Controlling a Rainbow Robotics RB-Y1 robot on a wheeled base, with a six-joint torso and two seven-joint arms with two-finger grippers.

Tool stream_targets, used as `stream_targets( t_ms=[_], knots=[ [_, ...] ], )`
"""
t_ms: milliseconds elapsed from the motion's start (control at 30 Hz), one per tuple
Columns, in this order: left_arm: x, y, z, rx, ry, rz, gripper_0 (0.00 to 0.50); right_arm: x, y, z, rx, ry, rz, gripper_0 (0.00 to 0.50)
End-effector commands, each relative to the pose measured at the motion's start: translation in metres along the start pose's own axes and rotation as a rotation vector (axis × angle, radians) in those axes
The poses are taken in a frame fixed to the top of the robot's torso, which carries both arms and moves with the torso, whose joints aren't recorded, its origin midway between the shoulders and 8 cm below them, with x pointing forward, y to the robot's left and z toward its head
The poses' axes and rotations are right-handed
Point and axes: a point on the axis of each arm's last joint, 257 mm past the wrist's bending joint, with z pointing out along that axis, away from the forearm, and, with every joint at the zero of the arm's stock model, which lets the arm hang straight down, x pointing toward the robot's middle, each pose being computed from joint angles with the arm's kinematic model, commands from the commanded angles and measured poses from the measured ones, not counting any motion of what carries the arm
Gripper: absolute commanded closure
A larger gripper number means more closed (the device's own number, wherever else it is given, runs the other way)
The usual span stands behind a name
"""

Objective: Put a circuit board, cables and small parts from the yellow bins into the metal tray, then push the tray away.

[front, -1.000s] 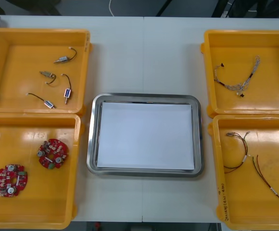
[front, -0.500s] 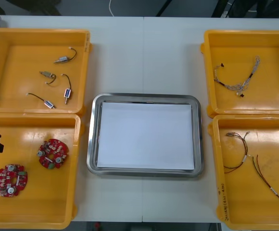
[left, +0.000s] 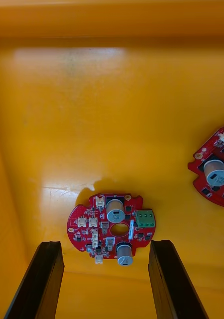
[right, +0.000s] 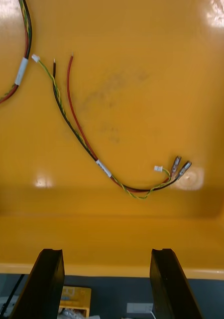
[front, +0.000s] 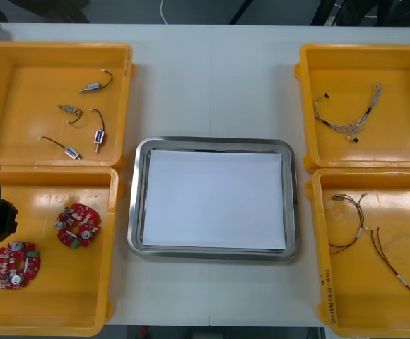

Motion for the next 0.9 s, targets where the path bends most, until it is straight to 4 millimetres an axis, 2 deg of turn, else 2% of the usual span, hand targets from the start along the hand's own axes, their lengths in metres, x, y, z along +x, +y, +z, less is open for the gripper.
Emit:
stream_targets(
  t_ms=[33, 167, 467, 600, 900],
  knots=[
    [0.007, 0.004, 0.002, -0.034, 0.003, 0.073, 0.0, -0.001, 0.009, 0.005, -0.008, -0.038, -0.078, 0.0],
    [0.01, 0.002, 0.006, -0.042, 0.003, 0.075, 0.0, -0.005, 0.014, 0.012, -0.017, -0.071, -0.104, 0.0],
    [0.012, -0.001, 0.023, -0.046, 0.005, 0.057, 0.0, 0.002, 0.02, 0.032, -0.023, -0.104, -0.143, 0.0],
    [0.012, -0.001, 0.03, -0.044, 0.0, 0.048, 0.0, -0.001, 0.018, 0.04, -0.023, -0.121, -0.186, 0.0],
    [0.021, 0.0, 0.035, -0.041, 0.008, 0.041, 0.0, -0.004, -0.004, 0.057, 0.005, -0.138, -0.311, 0.0]
  ],
)
